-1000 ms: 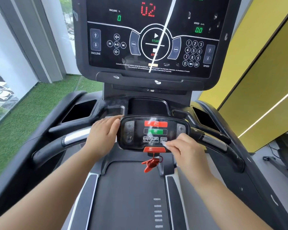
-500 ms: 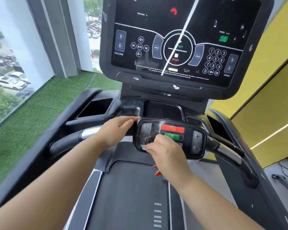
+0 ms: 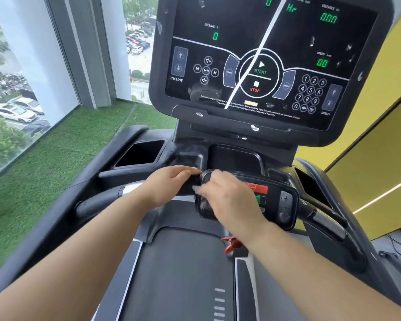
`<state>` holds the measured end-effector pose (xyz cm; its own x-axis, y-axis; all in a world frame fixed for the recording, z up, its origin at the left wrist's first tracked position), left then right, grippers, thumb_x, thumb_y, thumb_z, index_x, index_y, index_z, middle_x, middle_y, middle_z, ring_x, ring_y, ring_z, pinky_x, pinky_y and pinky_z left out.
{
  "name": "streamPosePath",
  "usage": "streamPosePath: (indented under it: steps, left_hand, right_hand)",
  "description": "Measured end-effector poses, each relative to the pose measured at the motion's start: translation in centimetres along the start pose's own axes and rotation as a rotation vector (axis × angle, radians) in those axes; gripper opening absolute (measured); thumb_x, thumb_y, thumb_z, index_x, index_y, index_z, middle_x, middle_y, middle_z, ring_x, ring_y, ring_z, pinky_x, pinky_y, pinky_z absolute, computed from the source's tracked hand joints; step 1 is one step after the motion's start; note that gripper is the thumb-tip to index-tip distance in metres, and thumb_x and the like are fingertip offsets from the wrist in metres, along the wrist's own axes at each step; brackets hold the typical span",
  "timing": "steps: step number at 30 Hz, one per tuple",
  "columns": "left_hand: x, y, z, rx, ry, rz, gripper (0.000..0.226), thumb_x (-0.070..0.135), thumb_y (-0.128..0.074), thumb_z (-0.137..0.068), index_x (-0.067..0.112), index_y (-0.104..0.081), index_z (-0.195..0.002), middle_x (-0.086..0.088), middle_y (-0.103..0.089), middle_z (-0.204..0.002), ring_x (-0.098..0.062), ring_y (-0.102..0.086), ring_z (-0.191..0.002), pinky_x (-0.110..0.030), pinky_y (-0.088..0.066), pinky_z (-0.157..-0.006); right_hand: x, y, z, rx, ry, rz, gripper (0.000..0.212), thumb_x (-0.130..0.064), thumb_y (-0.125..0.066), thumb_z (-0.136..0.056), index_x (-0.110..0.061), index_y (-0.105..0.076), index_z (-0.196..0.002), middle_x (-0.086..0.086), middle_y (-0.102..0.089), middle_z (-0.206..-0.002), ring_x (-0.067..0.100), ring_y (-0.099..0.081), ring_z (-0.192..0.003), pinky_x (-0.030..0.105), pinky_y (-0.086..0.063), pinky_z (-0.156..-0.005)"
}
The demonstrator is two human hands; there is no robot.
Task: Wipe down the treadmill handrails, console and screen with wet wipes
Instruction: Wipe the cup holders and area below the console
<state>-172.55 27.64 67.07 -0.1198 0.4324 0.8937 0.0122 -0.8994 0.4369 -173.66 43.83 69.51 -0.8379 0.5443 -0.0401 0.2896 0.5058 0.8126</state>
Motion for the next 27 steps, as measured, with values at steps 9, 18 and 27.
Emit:
streamPosePath:
  steps: [9, 18, 27]
  left_hand:
    - [-0.1, -0.3, 0.1, 0.048, -0.016, -0.070, 0.035, 0.017, -0.036, -0.100, 0.028, -0.064, -0.116, 0.010, -0.060, -0.125, -0.010, -0.052, -0.118, -0.030, -0.035, -0.106]
    - [0.0, -0.5, 0.1, 0.072, 0.004, -0.127, 0.035, 0.021, -0.034, -0.100, 0.031, -0.064, -0.115, 0.009, -0.059, -0.125, -0.011, -0.051, -0.116, -0.027, -0.035, -0.101]
    - [0.4, -0.5, 0.2, 0.081, -0.012, -0.166, 0.035, 0.020, -0.034, -0.100, 0.030, -0.066, -0.111, 0.009, -0.062, -0.120, -0.012, -0.053, -0.114, -0.025, -0.036, -0.099]
  right_hand:
    - [0.0, 0.1, -1.0, -0.075, -0.001, 0.032, 0.025, -0.021, -0.052, -0.086, -0.015, -0.074, -0.074, 0.000, -0.045, -0.065, 0.016, -0.046, -0.058, 0.025, -0.038, -0.042]
    - [1.4, 0.7, -3.6, -0.290, -0.154, 0.132, 0.020, 0.002, -0.061, -0.082, -0.012, -0.073, -0.091, 0.001, -0.054, -0.083, 0.018, -0.044, -0.075, 0.040, -0.049, -0.055]
    - [6.5, 3.0, -3.6, -0.503, -0.417, -0.072, 0.025, -0.015, -0.051, -0.095, -0.023, -0.075, -0.095, -0.006, -0.064, -0.093, 0.014, -0.056, -0.094, 0.025, -0.042, -0.083]
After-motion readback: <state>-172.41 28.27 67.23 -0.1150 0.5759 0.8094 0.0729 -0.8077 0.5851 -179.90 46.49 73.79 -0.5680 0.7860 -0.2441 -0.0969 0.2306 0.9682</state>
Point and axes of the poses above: each hand's wrist, its own z-axis away from the middle knuckle, its own y-axis out of the back of the hand, x = y × z, the point moved 2 cm from there along -z, towards the middle knuckle
